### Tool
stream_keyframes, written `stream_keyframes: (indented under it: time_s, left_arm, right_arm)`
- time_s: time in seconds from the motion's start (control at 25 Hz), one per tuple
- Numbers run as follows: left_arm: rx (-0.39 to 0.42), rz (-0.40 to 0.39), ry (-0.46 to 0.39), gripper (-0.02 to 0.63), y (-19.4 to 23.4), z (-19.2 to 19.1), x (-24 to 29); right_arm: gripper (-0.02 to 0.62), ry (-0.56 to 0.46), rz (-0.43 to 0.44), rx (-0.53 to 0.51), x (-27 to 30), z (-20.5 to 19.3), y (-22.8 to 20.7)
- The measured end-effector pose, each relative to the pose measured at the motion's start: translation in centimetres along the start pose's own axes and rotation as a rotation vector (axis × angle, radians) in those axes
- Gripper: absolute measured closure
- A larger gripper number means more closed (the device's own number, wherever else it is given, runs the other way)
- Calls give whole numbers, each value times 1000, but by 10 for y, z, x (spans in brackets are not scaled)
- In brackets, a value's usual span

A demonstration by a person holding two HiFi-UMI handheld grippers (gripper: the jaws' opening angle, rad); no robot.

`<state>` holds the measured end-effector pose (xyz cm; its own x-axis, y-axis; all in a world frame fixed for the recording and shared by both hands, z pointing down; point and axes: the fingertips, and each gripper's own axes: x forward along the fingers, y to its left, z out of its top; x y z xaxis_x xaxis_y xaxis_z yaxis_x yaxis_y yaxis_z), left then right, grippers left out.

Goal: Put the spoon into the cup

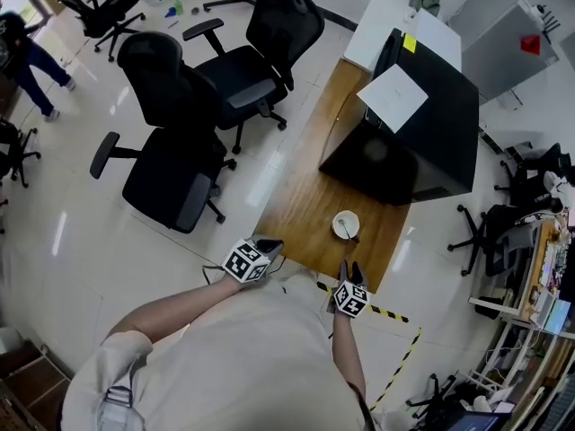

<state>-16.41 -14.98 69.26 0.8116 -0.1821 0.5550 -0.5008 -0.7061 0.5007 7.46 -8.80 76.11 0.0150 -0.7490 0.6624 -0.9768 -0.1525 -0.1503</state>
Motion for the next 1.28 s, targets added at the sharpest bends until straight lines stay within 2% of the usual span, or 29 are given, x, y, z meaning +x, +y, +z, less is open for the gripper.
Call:
stream_keyframes:
  time_s: [0.16,0.32,0.56,0.84,1.08,1.28]
  left_arm:
    - [13,-23,12,606,-6,-7,5]
    - [33,-32,15,606,-18,-13,16]
    - [48,34,-9,606,-25,-8,3]
    - [123,33,-8,606,-89,-16,11]
    - [155,36,6,606,-150,-50,18]
    - [170,69,-15,606,-195,-81,14]
  right_arm:
    - [453,-6,12,4,-4,-4,8]
    - [476,-14,15,0,-13,-11,-4]
    - [486,-59,79,11,-21,-10,1]
    - [506,-121,149,29,-65,-15,-16]
    - [509,-178,174,70,-123,-35,-44]
    - [509,-237,214,89,-174,-45,-63]
